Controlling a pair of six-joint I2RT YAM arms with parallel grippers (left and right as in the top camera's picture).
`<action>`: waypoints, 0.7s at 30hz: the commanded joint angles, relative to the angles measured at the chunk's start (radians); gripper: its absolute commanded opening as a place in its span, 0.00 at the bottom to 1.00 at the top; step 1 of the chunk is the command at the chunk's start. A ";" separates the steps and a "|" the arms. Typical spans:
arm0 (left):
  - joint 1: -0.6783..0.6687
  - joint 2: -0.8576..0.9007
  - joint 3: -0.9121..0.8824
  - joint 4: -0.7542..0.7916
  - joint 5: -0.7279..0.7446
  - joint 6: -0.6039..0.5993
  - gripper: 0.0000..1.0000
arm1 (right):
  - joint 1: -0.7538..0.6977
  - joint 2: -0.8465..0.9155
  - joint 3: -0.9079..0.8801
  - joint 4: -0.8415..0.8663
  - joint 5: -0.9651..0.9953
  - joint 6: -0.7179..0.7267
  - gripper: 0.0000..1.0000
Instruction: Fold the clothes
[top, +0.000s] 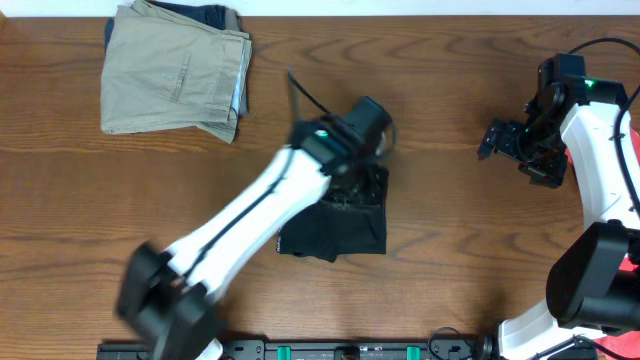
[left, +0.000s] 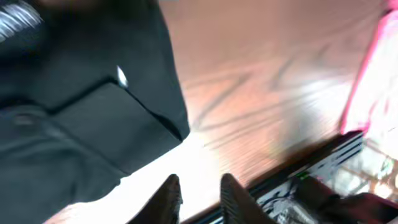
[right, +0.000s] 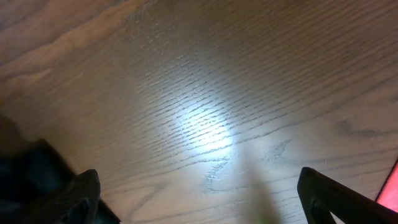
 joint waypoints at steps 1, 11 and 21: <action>0.061 -0.005 0.006 -0.008 -0.060 0.017 0.28 | 0.000 -0.004 0.002 -0.001 -0.003 0.011 0.99; 0.147 0.180 -0.042 0.035 -0.026 0.026 0.35 | 0.000 -0.004 0.002 -0.001 -0.003 0.011 0.99; 0.134 0.441 -0.042 0.209 0.369 0.156 0.34 | 0.000 -0.004 0.002 -0.001 -0.003 0.011 0.99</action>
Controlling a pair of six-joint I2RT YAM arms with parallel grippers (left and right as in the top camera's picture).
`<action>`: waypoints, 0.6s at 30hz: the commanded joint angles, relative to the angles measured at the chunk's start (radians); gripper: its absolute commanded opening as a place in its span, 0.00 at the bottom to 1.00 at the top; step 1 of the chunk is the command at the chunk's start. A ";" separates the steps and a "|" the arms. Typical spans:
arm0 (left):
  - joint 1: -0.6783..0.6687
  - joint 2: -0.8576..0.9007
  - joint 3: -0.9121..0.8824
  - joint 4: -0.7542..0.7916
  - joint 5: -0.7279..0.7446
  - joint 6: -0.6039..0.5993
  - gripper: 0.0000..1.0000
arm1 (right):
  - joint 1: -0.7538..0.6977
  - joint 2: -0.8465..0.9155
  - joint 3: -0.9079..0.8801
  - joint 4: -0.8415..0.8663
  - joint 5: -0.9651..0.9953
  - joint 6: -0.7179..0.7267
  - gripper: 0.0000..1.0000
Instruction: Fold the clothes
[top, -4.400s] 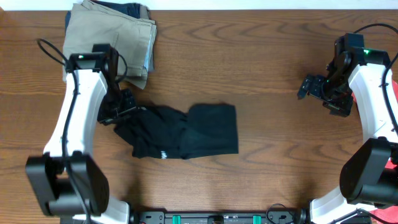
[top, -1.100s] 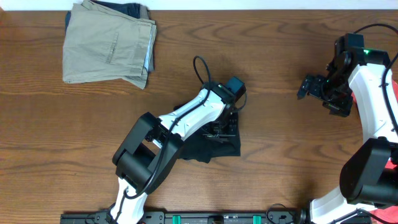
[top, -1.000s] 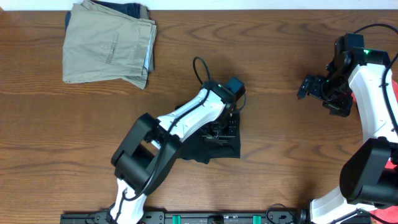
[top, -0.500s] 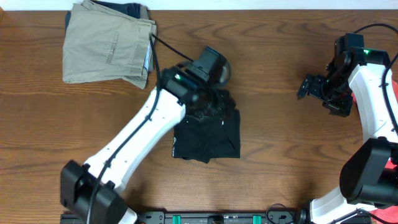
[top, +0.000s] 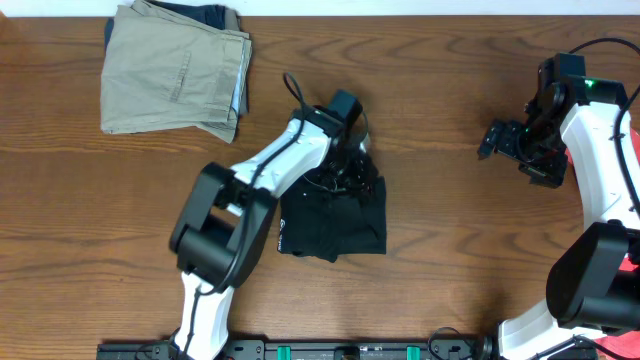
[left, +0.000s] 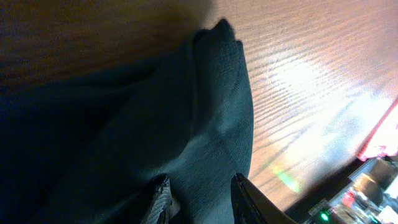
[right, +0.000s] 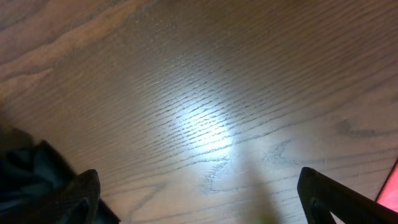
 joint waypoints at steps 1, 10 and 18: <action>-0.015 0.039 -0.010 -0.003 0.126 0.047 0.33 | 0.000 -0.004 0.002 -0.001 -0.003 0.010 0.99; -0.058 -0.107 -0.005 -0.057 0.134 0.050 0.20 | 0.000 -0.004 0.002 -0.001 -0.003 0.010 0.99; -0.069 -0.370 -0.005 -0.140 0.035 0.050 0.29 | 0.000 -0.004 0.002 -0.001 -0.003 0.010 0.99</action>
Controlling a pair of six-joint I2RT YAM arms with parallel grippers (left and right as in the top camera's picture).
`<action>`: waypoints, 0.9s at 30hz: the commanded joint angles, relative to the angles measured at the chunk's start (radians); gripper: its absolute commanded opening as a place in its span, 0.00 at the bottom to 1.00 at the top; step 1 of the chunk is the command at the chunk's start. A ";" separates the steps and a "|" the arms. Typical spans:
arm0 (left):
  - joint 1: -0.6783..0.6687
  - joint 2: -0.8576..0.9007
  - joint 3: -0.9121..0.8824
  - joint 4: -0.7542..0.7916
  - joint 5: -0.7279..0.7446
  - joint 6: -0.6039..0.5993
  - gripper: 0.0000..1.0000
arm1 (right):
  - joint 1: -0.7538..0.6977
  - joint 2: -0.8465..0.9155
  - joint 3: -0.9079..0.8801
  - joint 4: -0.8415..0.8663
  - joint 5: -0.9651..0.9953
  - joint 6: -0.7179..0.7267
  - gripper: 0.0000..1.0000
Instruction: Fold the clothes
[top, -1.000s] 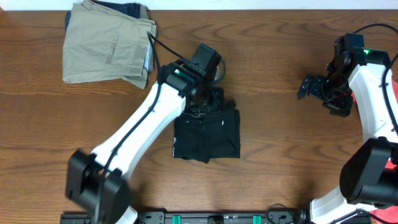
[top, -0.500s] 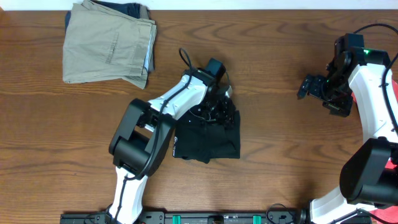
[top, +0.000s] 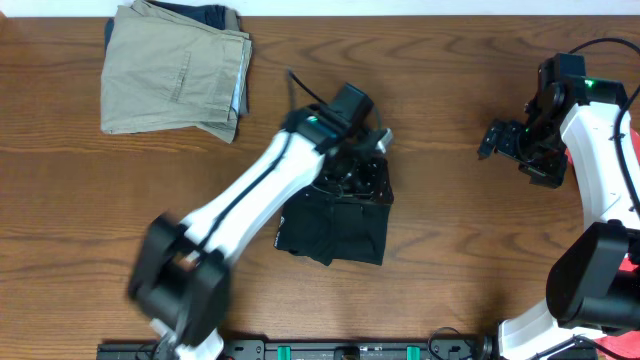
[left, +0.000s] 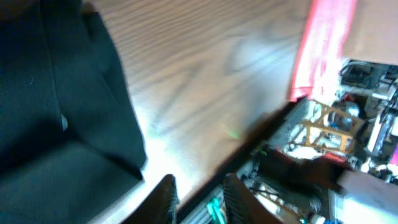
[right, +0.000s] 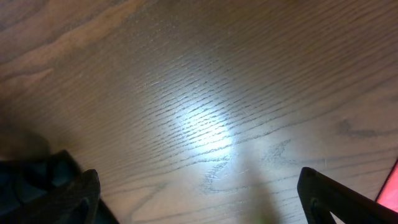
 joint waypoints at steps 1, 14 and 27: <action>-0.001 -0.072 0.005 -0.053 -0.089 0.010 0.30 | 0.000 -0.004 0.002 0.000 -0.003 0.010 0.99; 0.000 -0.019 -0.134 -0.131 -0.270 -0.042 0.35 | 0.000 -0.004 0.002 0.000 -0.003 0.010 0.99; -0.050 0.159 -0.346 0.184 -0.026 -0.054 0.29 | 0.000 -0.004 0.002 -0.001 -0.003 0.010 0.99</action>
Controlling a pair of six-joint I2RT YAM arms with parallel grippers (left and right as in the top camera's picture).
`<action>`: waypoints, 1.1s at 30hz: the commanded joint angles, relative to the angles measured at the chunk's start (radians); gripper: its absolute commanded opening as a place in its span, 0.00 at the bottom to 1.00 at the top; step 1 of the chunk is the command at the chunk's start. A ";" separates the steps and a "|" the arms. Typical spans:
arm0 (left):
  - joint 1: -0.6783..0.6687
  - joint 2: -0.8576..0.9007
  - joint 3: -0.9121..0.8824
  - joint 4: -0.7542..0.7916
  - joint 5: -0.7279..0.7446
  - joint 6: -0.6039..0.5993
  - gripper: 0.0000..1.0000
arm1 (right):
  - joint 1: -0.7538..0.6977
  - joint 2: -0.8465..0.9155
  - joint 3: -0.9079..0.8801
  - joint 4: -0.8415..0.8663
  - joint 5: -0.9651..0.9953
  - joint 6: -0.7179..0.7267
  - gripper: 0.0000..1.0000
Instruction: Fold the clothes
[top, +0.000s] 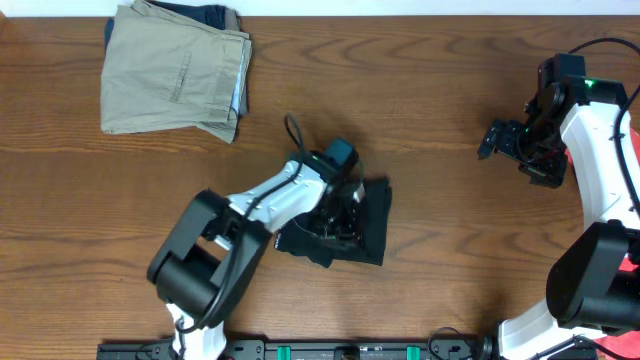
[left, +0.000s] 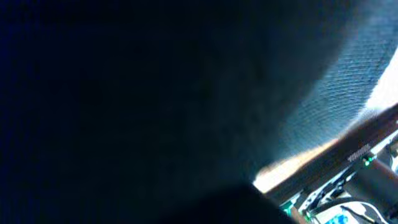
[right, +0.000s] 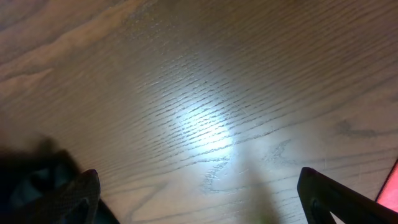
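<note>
A black garment (top: 370, 235) lies folded in a small block at the middle of the table. My left gripper (top: 335, 212) is low over its upper left part, right against the cloth. Dark fabric (left: 155, 93) fills the left wrist view and hides the fingers, so their state does not show. My right gripper (top: 510, 145) hovers far to the right over bare wood, open and empty; its fingertips (right: 84, 193) stand wide apart at the lower corners of the right wrist view.
A folded khaki pair of trousers (top: 175, 70) lies on top of darker clothes at the back left. Something red (top: 632, 150) sits at the right table edge behind the right arm. A black rail (top: 300, 350) runs along the front edge.
My left gripper was at the garment's upper edge with bare wood in its view; now it is lower, down on the cloth, which fills its view. The right arm has not moved.
My left gripper was at the black garment's upper edge, its fingers nearly together. Then it was close against the cloth at that edge, then back over the upper right corner. Now it lies on the garment. The right gripper stayed open at the right throughout.
</note>
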 joint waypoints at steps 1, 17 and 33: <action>-0.031 0.022 -0.002 0.011 0.035 0.000 0.27 | 0.000 -0.004 0.002 -0.001 -0.003 0.010 0.99; 0.010 -0.249 0.239 -0.290 -0.222 0.001 0.87 | 0.000 -0.004 0.002 -0.001 -0.003 0.010 0.99; 0.603 -0.278 0.121 -0.407 -0.283 0.274 0.98 | 0.000 -0.004 0.002 -0.001 -0.003 0.010 0.99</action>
